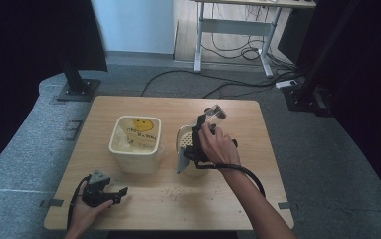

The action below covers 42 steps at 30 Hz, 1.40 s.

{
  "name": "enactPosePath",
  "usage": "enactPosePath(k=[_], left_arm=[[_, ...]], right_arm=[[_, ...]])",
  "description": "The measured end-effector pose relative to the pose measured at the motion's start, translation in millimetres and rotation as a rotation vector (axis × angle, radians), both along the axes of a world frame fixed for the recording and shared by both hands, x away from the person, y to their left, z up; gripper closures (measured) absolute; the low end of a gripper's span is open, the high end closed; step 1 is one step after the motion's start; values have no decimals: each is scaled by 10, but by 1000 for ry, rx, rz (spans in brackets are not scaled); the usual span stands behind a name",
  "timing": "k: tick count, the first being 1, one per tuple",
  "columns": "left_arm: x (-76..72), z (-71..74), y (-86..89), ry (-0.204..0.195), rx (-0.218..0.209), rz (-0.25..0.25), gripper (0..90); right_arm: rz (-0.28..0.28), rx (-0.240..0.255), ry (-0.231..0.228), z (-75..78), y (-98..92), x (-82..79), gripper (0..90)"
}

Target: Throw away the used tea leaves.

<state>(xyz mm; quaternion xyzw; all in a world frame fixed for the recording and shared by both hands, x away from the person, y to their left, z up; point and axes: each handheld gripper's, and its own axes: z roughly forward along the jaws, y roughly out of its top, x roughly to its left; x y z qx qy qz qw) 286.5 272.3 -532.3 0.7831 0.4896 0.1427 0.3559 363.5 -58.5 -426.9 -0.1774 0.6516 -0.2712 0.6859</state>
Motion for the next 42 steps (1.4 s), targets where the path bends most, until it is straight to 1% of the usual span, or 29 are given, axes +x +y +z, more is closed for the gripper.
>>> enactPosePath(k=[1, 2, 4, 5, 6, 8, 9, 10, 11, 12, 13, 14, 15, 16, 17, 18, 19, 21, 23, 26, 27, 30, 32, 33, 34, 35, 37, 41, 42], left_arm=[[1, 1, 3, -3, 0, 1, 157], [1, 2, 6, -3, -1, 2, 158], [6, 1, 8, -3, -1, 6, 158], [11, -1, 6, 1, -1, 5, 157], [15, -3, 0, 2, -2, 6, 157], [17, -4, -7, 2, 1, -1, 158], [14, -6, -10, 1, 3, -1, 158], [9, -5, -7, 3, 0, -1, 157], [8, -3, 1, 3, 0, -3, 157], [11, -5, 7, 1, -1, 1, 157], [18, -5, 11, 6, -4, 3, 158], [23, -6, 13, 8, -5, 5, 157], [23, -5, 17, 8, -6, 4, 157], [22, -3, 23, 5, -4, 1, 158], [20, -5, 24, 6, -6, 6, 157], [21, -4, 27, 7, -7, 7, 157], [20, -3, 28, 7, -8, 7, 157], [20, -1, 26, 7, -8, 6, 158], [23, -4, 19, 9, -4, 3, 157], [19, -4, 18, 10, 0, 0, 157], [19, -2, 20, 7, 0, -1, 157], [21, -3, 24, 8, -4, 2, 157], [21, -6, 21, 11, -4, 4, 157], [20, -6, 20, 10, -5, 4, 157], [19, -4, 20, 8, -3, 2, 157], [17, -3, 20, 7, -4, 2, 157], [16, -2, 19, 7, -6, 5, 157], [17, -3, 16, 9, -5, 4, 157], [18, -3, 16, 8, -4, 1, 158]], right_arm=[[-2, 11, -4, 23, -24, 7, 363], [-2, 25, -21, 66, -62, 32, 364], [-58, 37, -71, 184, -144, 103, 364], [-77, 8, -85, 187, -153, 120, 364], [-69, -35, -84, 140, -121, 102, 364], [-4, -126, -43, -17, -8, 26, 371], [19, -162, -31, -70, 19, -1, 371], [23, -164, -23, -66, 22, -2, 371], [10, -148, -42, -31, -5, 28, 371], [-17, -157, -68, 2, -30, 58, 369], [-31, -194, -66, -16, -33, 61, 363], [-21, -202, -39, -55, -2, 35, 364], [12, -189, -22, -69, 34, 5, 373], [22, -168, -36, -48, 55, 3, 375], [2, -131, -38, -16, 62, 22, 375], [-6, -117, -36, 2, 58, 39, 373], [-7, -109, -37, 4, 57, 44, 373], [3, -50, -19, 17, 79, 30, 373], [14, 0, -19, 20, 93, 10, 373], [7, 6, -11, -2, 93, 7, 372], [6, 18, -8, -4, 88, 11, 371], [11, 94, 16, 31, 71, 12, 370], [7, 185, 36, 77, 63, 0, 370], [13, 236, 50, 97, 55, -3, 370], [14, 299, 77, 125, 46, -7, 370], [15, 379, 104, 152, 32, -12, 370], [17, 486, 130, 202, -5, -15, 371], [1, 700, 203, 273, -99, 6, 370], [1, 744, 225, 295, -125, 18, 369]])
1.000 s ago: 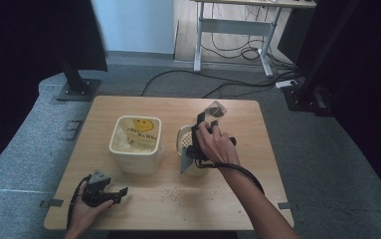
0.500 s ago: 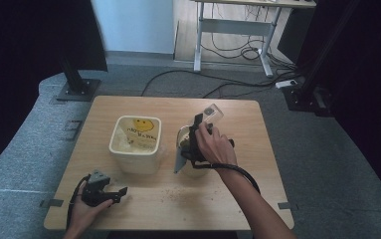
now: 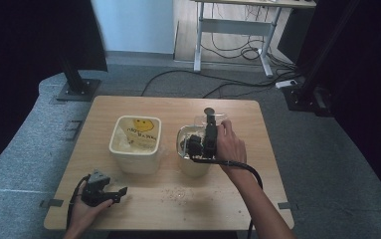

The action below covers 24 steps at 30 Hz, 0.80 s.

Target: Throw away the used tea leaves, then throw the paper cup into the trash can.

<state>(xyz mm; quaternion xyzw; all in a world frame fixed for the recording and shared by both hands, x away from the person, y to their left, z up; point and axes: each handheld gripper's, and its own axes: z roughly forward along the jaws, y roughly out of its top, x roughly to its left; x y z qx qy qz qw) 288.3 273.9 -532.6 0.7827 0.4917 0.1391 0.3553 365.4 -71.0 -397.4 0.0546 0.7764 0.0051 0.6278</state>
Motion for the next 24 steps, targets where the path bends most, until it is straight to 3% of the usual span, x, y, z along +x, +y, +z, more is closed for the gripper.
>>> enactPosePath(k=[6, 16, 20, 24], left_arm=[[-8, -4, 2, 1, -4, 8, 158], [2, -13, -9, 7, 0, 2, 157], [-2, 0, 0, 2, -4, 1, 157], [-4, -2, -2, 4, -5, 0, 158]], right_arm=[[2, 334, 105, 85, -147, 44, 368], [51, 749, 214, 245, -283, 74, 359], [90, 968, 268, 322, -273, 93, 356], [122, 1122, 338, 349, -185, 138, 353]])
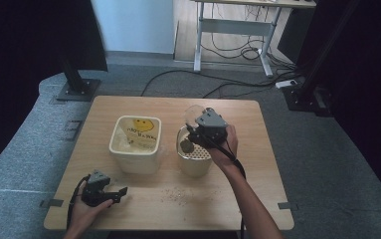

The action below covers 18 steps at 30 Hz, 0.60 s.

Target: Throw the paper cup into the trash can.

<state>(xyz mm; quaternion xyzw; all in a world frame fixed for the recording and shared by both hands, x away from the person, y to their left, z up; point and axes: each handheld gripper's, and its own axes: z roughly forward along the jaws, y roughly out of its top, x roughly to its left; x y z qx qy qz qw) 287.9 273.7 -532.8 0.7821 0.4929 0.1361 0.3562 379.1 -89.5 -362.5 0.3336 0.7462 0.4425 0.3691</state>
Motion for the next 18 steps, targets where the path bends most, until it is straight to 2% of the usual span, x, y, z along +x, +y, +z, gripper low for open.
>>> enactPosePath(k=[2, 8, 11, 15, 16, 17, 18], left_arm=[[-5, 0, -2, 1, 0, -1, 158], [-8, 7, 23, 2, -11, 2, 158], [-9, 4, 35, 0, -14, 8, 157], [-12, 6, 50, 0, -15, 10, 158], [-11, 4, 47, -1, -14, 12, 158], [-12, 2, 44, -1, -14, 10, 158], [-14, 0, 40, 3, -13, 6, 158]], right_arm=[[27, 44, 29, -16, 96, 27, 349], [111, 96, 67, -37, 494, 113, 342], [149, 90, 77, -26, 718, 164, 337], [201, 83, 131, -26, 1034, 259, 306], [212, 88, 157, -34, 1110, 293, 274], [219, 85, 189, -53, 1186, 340, 199], [207, 53, 220, -83, 1262, 387, 152]])
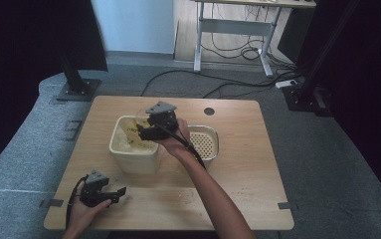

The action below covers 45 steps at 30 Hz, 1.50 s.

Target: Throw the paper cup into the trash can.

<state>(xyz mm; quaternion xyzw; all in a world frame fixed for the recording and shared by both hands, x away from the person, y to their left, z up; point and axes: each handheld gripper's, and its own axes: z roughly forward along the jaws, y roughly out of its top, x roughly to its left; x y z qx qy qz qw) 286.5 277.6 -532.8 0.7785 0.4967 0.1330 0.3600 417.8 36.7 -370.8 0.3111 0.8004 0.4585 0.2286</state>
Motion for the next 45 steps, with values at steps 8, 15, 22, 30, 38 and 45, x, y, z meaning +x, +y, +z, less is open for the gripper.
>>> enactPosePath(k=[8, 15, 22, 30, 38, 45], left_arm=[[-6, 3, 17, -2, -4, -2, 158], [9, -6, 1, 1, 4, 1, 158], [11, -28, -30, 10, 10, 3, 158], [24, -40, -51, 12, 14, 3, 159], [36, -37, -42, 15, 12, 7, 159], [42, -38, -48, 12, 19, 4, 160]], right_arm=[[-11, -30, 43, -85, 50, 43, 132], [-23, 50, -28, 40, -477, -203, 158], [-60, 92, -78, -12, -1114, -548, 191], [-117, 147, -127, -242, -1807, -1005, 204], [-179, 173, -111, -660, -2234, -1328, 207], [-190, 153, -64, -956, -2297, -1404, 199]])
